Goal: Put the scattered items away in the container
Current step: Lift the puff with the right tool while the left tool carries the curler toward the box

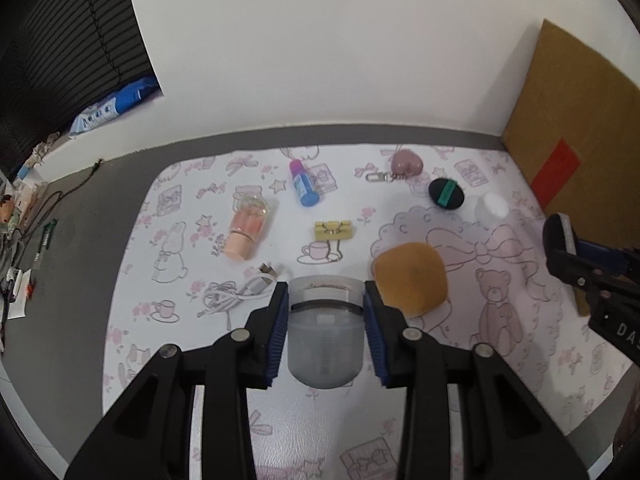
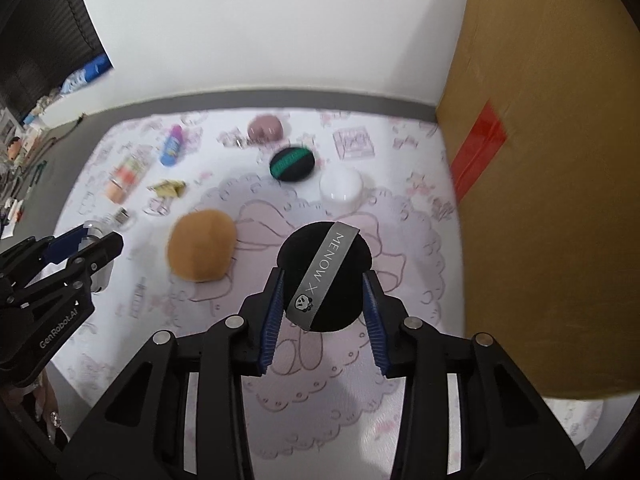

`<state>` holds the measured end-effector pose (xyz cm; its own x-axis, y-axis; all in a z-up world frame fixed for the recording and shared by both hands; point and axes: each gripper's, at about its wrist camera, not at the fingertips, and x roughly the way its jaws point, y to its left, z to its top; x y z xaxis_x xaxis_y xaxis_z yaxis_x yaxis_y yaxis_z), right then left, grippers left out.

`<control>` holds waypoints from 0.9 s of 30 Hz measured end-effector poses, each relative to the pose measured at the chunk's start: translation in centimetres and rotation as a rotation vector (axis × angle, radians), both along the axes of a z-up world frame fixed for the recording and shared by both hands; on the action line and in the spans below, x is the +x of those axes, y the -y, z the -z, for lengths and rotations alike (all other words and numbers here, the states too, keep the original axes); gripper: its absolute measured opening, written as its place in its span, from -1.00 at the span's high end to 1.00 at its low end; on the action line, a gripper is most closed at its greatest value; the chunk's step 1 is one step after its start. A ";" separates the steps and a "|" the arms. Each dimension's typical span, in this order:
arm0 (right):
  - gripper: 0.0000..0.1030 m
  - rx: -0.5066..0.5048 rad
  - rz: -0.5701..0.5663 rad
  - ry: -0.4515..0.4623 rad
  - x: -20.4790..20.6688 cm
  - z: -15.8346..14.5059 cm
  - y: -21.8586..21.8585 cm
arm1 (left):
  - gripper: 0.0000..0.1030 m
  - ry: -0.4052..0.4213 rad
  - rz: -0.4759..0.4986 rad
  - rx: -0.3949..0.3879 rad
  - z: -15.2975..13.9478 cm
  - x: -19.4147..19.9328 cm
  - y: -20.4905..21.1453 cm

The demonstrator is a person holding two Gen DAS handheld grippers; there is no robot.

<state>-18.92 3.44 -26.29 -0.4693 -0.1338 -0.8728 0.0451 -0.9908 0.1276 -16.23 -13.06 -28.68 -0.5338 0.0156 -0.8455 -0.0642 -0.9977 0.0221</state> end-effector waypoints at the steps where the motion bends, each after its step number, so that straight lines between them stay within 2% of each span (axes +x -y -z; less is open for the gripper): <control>1: 0.24 0.001 0.003 -0.011 0.2 -1.0 -0.1 | 0.31 -0.010 -0.002 0.001 -1.0 0.2 0.0; 5: 0.24 0.005 0.015 -0.028 0.9 -4.9 -0.4 | 0.31 -0.050 -0.007 0.005 -4.5 1.0 0.0; 14: 0.24 0.021 0.023 -0.148 3.5 -14.0 -0.7 | 0.31 -0.160 -0.018 0.014 -12.5 3.8 -0.2; 19: 0.24 0.024 0.014 -0.219 5.3 -18.3 -0.4 | 0.31 -0.213 -0.016 0.010 -15.9 5.6 -0.5; 27: 0.24 0.046 -0.004 -0.322 8.4 -23.1 0.0 | 0.31 -0.304 -0.023 0.027 -20.9 8.5 -0.3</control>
